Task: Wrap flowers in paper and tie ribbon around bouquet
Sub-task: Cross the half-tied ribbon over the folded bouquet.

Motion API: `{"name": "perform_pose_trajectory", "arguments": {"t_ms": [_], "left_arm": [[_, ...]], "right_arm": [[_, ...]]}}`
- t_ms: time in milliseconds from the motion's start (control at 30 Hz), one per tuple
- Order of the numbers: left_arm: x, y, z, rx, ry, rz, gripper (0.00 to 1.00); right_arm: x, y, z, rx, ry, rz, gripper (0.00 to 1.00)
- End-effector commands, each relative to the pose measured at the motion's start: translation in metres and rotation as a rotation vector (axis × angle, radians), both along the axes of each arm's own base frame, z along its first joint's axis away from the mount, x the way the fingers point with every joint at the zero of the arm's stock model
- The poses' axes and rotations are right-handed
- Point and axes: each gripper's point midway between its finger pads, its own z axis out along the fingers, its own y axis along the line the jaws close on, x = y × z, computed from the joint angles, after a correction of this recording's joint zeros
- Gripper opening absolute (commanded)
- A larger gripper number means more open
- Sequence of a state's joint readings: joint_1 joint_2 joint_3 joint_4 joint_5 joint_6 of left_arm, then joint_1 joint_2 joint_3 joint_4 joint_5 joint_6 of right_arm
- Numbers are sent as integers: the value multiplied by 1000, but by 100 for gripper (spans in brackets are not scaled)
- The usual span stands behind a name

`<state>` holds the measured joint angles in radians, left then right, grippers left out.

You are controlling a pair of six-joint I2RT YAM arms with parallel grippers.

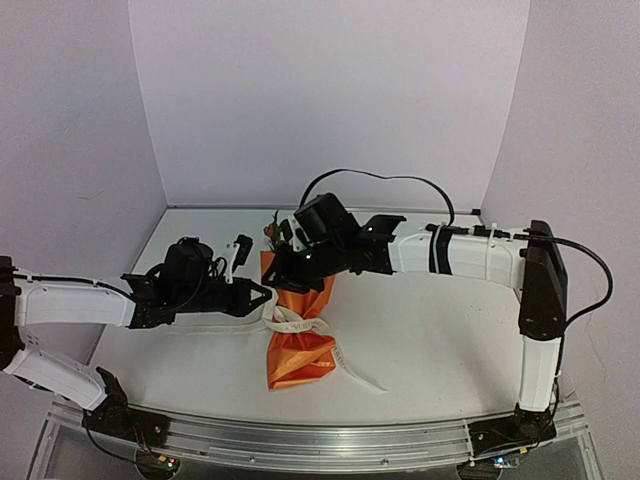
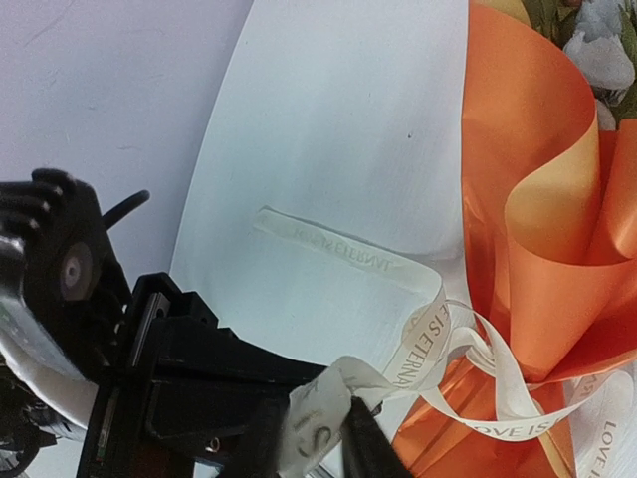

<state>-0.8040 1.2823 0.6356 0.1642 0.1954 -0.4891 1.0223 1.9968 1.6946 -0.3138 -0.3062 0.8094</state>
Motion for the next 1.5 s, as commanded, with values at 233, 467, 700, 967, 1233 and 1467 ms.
{"name": "perform_pose_trajectory", "arguments": {"t_ms": [233,467,700,967,1233,1467], "left_arm": [[6,19,18,-73,-61,108,0],[3,18,22,-91,-67,95,0],[4,17,21,-84,-63,92,0],[5,15,18,-77,-52,92,0],[7,13,15,-71,-45,89,0],[7,13,14,-63,-41,91,0]], "right_arm": [[-14,-43,15,-67,-195,52,52],[-42,-30,-19,-238,-404,355,50],[-34,-17,-53,-325,-423,409,44],[-23,-10,-72,-403,-471,390,44],[-23,-7,-77,-424,-487,393,45],[-23,-1,-89,-439,-477,415,46]]}}
